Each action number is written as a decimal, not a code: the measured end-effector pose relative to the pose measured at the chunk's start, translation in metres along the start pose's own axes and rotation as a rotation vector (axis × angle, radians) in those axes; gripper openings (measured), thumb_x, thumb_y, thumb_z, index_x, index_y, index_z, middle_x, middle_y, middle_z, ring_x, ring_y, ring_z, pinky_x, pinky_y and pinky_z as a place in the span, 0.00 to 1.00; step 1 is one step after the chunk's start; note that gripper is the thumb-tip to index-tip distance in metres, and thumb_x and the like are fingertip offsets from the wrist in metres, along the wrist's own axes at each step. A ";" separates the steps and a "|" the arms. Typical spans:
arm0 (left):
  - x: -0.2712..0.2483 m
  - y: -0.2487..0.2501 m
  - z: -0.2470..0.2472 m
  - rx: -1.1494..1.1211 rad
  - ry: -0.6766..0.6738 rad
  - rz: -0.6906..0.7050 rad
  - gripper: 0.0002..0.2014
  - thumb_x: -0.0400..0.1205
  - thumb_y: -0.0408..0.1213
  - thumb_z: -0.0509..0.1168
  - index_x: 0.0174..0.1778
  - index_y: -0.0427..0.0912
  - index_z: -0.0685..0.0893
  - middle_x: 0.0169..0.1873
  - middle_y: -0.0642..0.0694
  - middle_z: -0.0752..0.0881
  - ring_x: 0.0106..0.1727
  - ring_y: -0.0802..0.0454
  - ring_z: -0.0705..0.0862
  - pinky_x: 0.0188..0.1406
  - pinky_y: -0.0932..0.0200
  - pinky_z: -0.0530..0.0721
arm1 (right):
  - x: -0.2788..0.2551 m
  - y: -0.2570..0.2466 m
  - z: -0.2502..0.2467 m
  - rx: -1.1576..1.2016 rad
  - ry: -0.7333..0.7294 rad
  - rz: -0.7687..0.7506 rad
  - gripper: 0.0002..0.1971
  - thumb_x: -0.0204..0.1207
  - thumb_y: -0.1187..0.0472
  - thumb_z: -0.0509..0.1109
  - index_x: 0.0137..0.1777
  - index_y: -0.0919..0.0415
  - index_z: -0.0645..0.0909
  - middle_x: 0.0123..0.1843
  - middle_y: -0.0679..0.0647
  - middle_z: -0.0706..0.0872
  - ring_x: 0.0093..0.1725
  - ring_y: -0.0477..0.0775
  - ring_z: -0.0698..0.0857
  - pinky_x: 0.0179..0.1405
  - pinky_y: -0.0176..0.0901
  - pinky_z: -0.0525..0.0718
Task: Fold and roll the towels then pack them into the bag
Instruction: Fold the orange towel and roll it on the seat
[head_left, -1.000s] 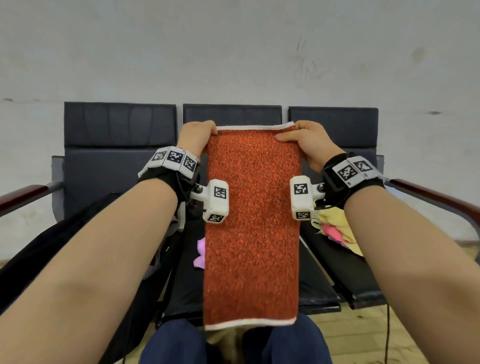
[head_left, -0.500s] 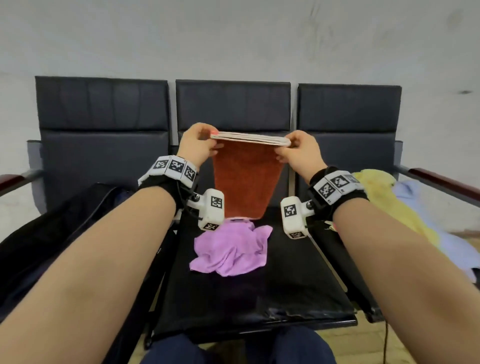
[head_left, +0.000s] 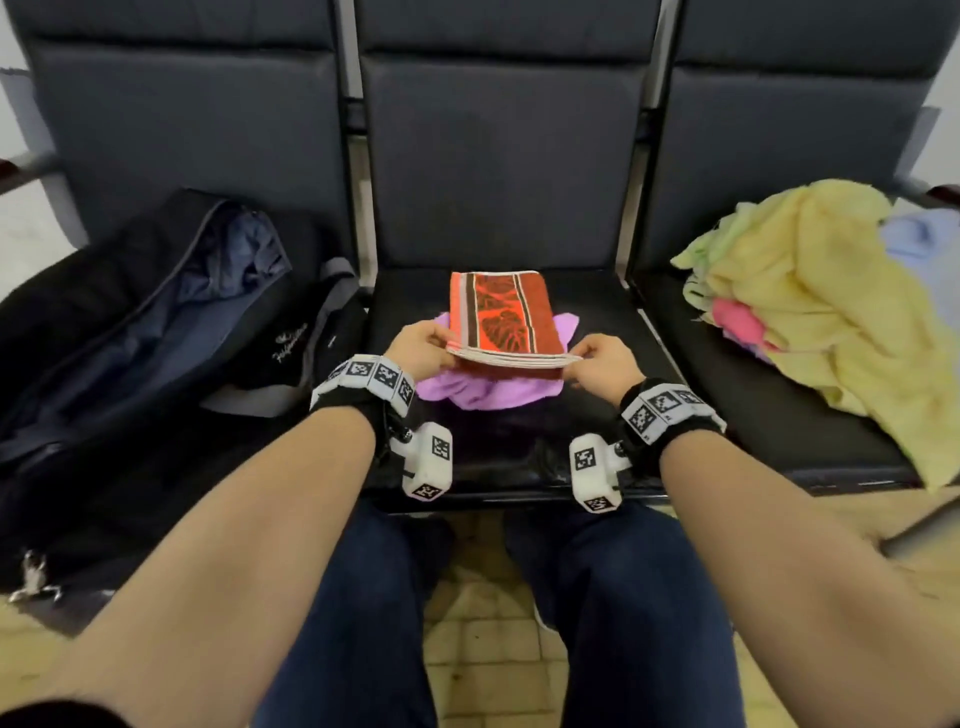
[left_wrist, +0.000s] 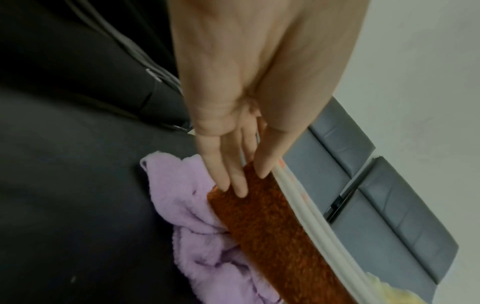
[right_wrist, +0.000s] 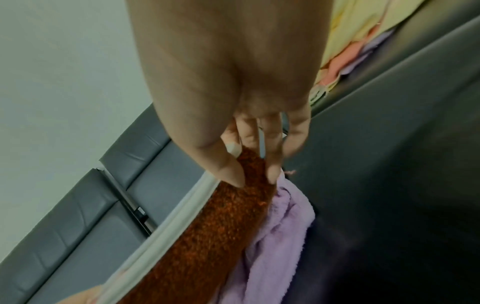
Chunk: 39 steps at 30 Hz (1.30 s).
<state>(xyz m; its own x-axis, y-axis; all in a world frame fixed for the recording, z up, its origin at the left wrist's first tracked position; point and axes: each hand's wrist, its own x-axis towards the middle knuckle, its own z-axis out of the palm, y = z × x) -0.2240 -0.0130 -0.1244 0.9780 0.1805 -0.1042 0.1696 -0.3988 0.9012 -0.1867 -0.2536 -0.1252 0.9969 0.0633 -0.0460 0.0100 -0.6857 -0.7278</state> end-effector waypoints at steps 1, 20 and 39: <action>-0.003 -0.005 0.003 0.004 -0.015 -0.028 0.12 0.73 0.17 0.69 0.35 0.39 0.82 0.25 0.55 0.84 0.32 0.59 0.81 0.46 0.59 0.78 | -0.003 0.005 0.003 0.026 0.007 0.025 0.10 0.63 0.69 0.75 0.29 0.55 0.79 0.33 0.52 0.83 0.38 0.53 0.82 0.42 0.40 0.79; 0.031 0.066 -0.020 -0.449 0.278 0.189 0.13 0.80 0.25 0.64 0.40 0.50 0.80 0.48 0.43 0.83 0.43 0.55 0.82 0.34 0.64 0.84 | 0.042 -0.056 -0.015 0.488 0.240 -0.232 0.13 0.72 0.71 0.71 0.44 0.49 0.82 0.45 0.49 0.87 0.45 0.50 0.87 0.54 0.52 0.86; 0.018 0.015 -0.090 -0.619 0.643 0.249 0.07 0.80 0.22 0.65 0.47 0.38 0.83 0.36 0.46 0.83 0.39 0.56 0.85 0.39 0.67 0.86 | 0.024 -0.020 0.074 -0.574 -0.396 -0.092 0.25 0.78 0.56 0.69 0.75 0.59 0.72 0.73 0.61 0.76 0.71 0.64 0.76 0.70 0.52 0.74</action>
<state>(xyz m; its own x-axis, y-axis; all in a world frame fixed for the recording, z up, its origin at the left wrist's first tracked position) -0.2150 0.0648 -0.0751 0.6907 0.6923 0.2089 -0.3124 0.0251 0.9496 -0.1684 -0.1845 -0.1623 0.8878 0.3243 -0.3266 0.2414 -0.9323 -0.2695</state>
